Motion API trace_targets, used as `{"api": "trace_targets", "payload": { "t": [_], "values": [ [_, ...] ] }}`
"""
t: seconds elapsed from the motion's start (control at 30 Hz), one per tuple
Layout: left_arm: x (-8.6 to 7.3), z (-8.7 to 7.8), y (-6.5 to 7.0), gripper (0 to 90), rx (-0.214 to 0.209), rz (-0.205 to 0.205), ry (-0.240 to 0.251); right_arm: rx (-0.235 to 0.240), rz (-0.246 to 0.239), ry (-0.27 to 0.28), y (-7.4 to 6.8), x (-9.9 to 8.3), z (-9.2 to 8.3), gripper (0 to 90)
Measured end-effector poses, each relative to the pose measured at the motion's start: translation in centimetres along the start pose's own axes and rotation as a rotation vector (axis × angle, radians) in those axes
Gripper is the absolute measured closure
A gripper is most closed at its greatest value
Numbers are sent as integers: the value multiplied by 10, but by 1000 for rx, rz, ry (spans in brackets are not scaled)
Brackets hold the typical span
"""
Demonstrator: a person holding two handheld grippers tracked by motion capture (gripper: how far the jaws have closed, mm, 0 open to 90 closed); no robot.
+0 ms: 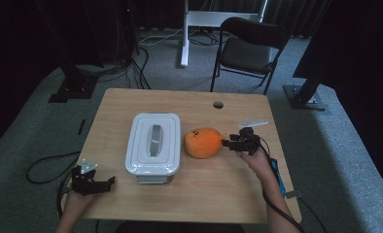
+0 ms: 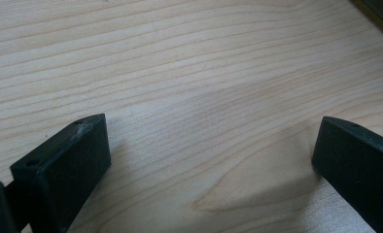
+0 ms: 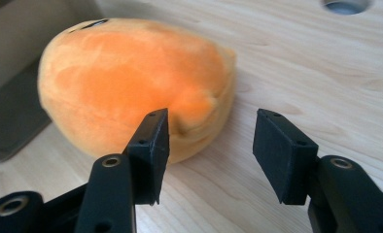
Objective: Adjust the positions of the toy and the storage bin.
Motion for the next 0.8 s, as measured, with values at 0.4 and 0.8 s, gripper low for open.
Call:
{"api": "trace_targets", "payload": {
  "t": [0.4, 0.8],
  "values": [
    [0, 0, 0, 8, 0, 0, 0, 49, -42, 4, -6, -4, 6, 808],
    [0, 0, 0, 8, 0, 0, 0, 132, -80, -18, -47, -18, 2, 837]
  ]
}}
Point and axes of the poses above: each handheld gripper's, and its own axes: z roughly forward along the jaws, x roughly out of its top, y roughly to its right, the point moved 7 cm from there along z, roughly forward along the jaws, and after that the axes turned 15 degrees about x, right-handed, at the moved point
